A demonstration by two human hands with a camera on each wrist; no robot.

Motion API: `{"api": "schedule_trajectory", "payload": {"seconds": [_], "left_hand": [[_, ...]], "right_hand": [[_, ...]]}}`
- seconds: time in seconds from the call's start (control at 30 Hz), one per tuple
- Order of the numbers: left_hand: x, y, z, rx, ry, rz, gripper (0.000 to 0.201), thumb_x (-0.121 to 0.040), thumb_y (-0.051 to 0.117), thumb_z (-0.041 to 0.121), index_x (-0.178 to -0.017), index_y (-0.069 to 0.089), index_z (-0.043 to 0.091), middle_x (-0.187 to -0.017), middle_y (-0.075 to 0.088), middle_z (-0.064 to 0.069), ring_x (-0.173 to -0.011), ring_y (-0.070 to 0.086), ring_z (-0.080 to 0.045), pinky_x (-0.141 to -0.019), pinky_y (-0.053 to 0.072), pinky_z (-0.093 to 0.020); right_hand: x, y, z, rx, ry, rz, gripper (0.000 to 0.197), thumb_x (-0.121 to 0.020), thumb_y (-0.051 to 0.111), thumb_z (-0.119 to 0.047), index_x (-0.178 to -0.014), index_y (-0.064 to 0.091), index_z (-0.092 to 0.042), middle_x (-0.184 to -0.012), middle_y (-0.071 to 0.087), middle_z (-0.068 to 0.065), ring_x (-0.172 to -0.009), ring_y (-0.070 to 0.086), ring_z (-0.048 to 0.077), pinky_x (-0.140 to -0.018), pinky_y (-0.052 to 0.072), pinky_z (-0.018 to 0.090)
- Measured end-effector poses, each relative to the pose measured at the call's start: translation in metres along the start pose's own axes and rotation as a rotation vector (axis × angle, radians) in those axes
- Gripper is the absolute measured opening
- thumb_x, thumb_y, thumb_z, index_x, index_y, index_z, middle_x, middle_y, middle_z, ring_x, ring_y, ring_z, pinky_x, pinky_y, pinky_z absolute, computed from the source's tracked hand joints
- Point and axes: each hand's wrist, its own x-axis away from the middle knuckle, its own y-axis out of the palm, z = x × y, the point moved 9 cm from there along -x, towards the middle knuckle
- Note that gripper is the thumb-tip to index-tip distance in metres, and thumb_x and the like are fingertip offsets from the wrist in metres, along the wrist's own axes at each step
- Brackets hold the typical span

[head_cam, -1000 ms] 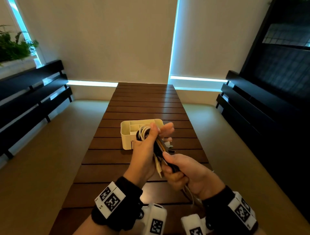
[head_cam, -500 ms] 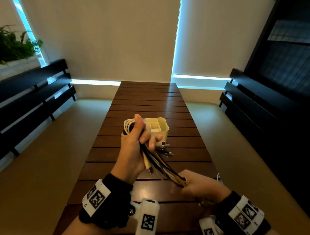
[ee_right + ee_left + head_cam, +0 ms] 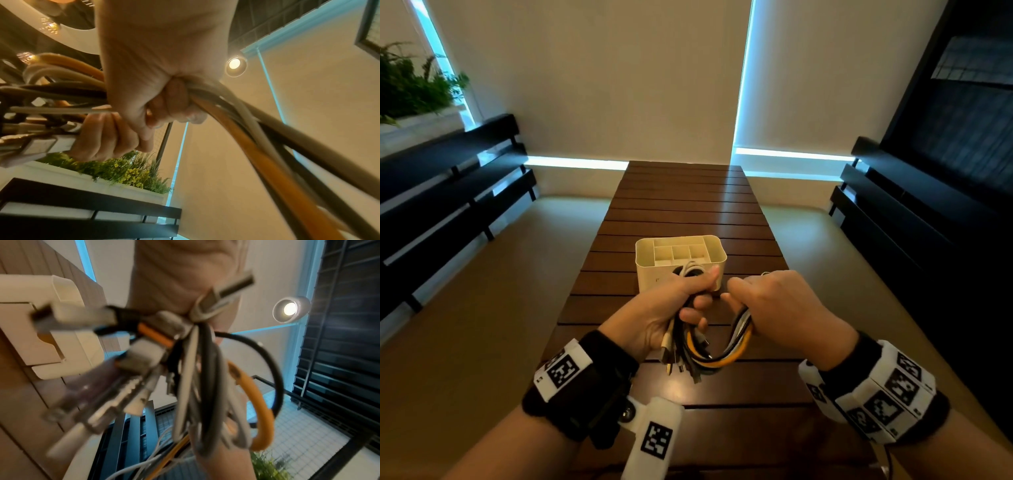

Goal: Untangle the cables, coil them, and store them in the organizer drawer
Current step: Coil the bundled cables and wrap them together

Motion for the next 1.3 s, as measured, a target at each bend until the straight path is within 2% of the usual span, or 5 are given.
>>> {"api": "schedule_trajectory", "payload": {"seconds": [0.23,0.67,0.83,1.13,1.3], "left_hand": [[-0.009,-0.009,-0.013,-0.09,0.001,0.125,0.04,-0.087,0.06,0.038,-0.103,0.062,0.001,-0.078,0.065,-0.011,-0.068,0.064,-0.021,-0.071,0.056,-0.035],[-0.001,0.016,-0.026,-0.125,0.051,-0.025,0.055,-0.063,0.071,0.038,-0.107,0.061,0.007,-0.102,0.068,-0.018,-0.09,0.069,-0.029,-0.074,0.059,-0.039],[0.002,0.018,-0.021,-0.303,0.06,-0.117,0.054,-0.06,0.085,0.011,-0.106,0.061,-0.001,-0.1,0.069,-0.016,-0.094,0.068,-0.025,-0.083,0.055,-0.034],[0.014,0.007,-0.007,-0.568,0.073,-0.136,0.016,-0.073,0.064,-0.009,-0.076,0.063,0.007,-0.071,0.063,-0.007,-0.058,0.059,-0.011,-0.06,0.048,-0.023],[0.019,0.004,0.01,-0.542,0.196,-0.109,0.027,-0.07,0.06,-0.016,-0.068,0.062,0.011,-0.068,0.067,-0.006,-0.056,0.06,-0.01,-0.057,0.048,-0.021]], "right_hand": [[-0.007,0.013,-0.007,0.08,0.066,-0.024,0.019,-0.062,0.078,-0.013,-0.061,0.06,-0.011,-0.039,0.052,-0.001,-0.026,0.045,0.017,-0.03,0.032,0.018],[-0.016,0.032,-0.017,-0.099,0.199,-0.186,0.028,-0.069,0.078,-0.012,-0.089,0.061,-0.001,-0.056,0.063,0.006,-0.045,0.061,0.021,-0.042,0.046,0.028],[-0.008,0.05,-0.01,-0.128,0.254,-0.401,0.058,-0.095,0.04,-0.028,-0.127,-0.008,-0.027,-0.067,0.05,-0.007,-0.055,0.047,0.012,-0.046,0.032,0.023],[0.053,0.083,0.038,-1.01,0.414,-0.842,0.041,-0.075,0.07,-0.006,-0.106,0.052,-0.025,-0.091,0.061,-0.007,-0.079,0.063,0.001,-0.075,0.053,0.022],[0.078,0.095,0.028,-1.269,0.477,-0.686,0.037,-0.079,0.068,-0.016,-0.114,0.055,-0.013,-0.108,0.063,0.012,-0.1,0.062,0.023,-0.089,0.049,0.029]]}}
